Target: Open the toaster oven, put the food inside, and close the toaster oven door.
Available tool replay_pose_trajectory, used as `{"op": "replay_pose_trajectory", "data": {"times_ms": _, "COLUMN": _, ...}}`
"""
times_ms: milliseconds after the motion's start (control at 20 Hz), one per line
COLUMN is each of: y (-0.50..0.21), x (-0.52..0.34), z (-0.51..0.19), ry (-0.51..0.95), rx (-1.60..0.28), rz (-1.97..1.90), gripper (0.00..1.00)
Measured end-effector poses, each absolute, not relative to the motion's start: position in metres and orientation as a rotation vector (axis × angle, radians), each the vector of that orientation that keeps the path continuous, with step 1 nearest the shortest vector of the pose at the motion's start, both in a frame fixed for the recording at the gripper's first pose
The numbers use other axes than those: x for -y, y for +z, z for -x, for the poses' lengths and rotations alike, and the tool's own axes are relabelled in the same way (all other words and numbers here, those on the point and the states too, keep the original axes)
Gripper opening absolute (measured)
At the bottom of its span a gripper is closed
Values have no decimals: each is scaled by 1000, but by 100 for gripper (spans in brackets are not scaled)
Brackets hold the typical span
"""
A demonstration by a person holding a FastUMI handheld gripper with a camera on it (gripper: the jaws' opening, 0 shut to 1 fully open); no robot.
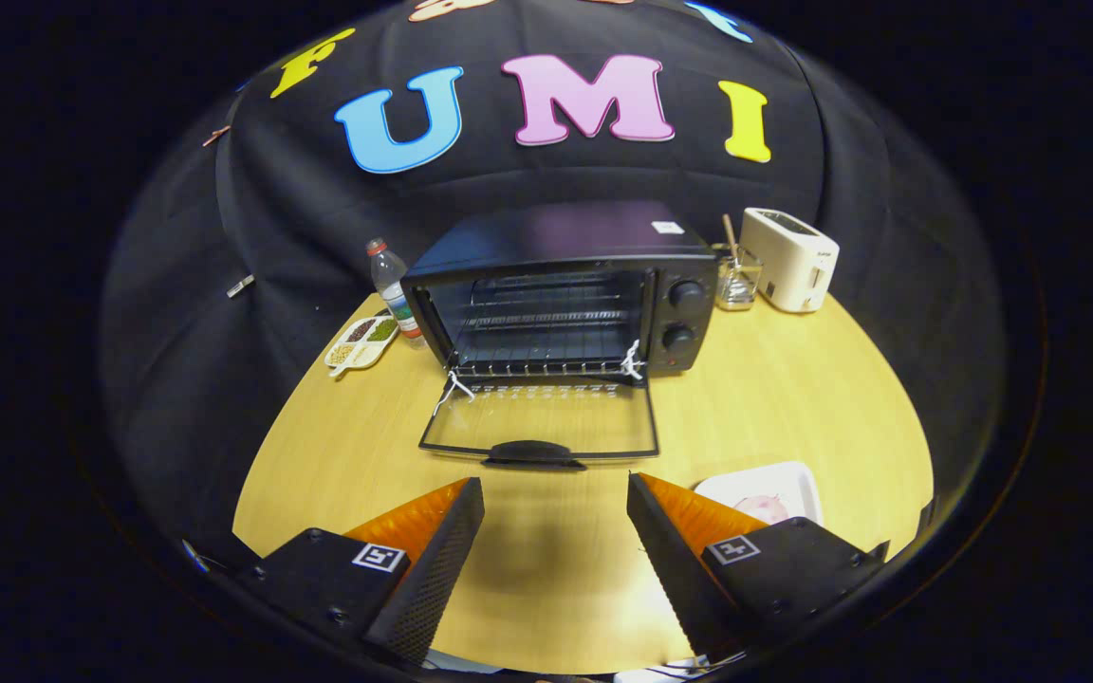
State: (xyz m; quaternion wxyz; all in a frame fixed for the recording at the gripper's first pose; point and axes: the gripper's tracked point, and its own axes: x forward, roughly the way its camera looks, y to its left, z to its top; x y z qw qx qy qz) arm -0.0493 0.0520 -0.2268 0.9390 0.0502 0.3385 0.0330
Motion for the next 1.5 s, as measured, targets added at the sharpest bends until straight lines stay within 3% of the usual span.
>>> {"op": "replay_pose_trajectory", "data": {"times_ms": 350, "y": -239, "x": 97, "z": 81, "ry": -84, "rx": -744, "rz": -73, "gripper": 99}}
{"op": "replay_pose_trajectory", "data": {"times_ms": 850, "y": -335, "x": 196, "z": 67, "ry": -83, "rx": -972, "rz": -104, "gripper": 97}}
{"op": "replay_pose_trajectory", "data": {"times_ms": 1050, "y": -371, "x": 209, "z": 67, "ry": -78, "rx": -1071, "rz": -101, "gripper": 77}}
{"op": "replay_pose_trajectory", "data": {"times_ms": 1100, "y": -377, "x": 208, "z": 64, "ry": -72, "rx": -1084, "rz": -94, "gripper": 66}}
{"op": "replay_pose_trajectory", "data": {"times_ms": 1150, "y": -382, "x": 205, "z": 64, "ry": -60, "rx": -1101, "rz": -85, "gripper": 63}}
{"op": "replay_pose_trajectory", "data": {"times_ms": 1450, "y": -402, "x": 199, "z": 62, "ry": -48, "rx": -1165, "rz": -35, "gripper": 64}}
{"op": "replay_pose_trajectory", "data": {"times_ms": 1500, "y": -406, "x": 199, "z": 59, "ry": -58, "rx": -1169, "rz": -50, "gripper": 41}}
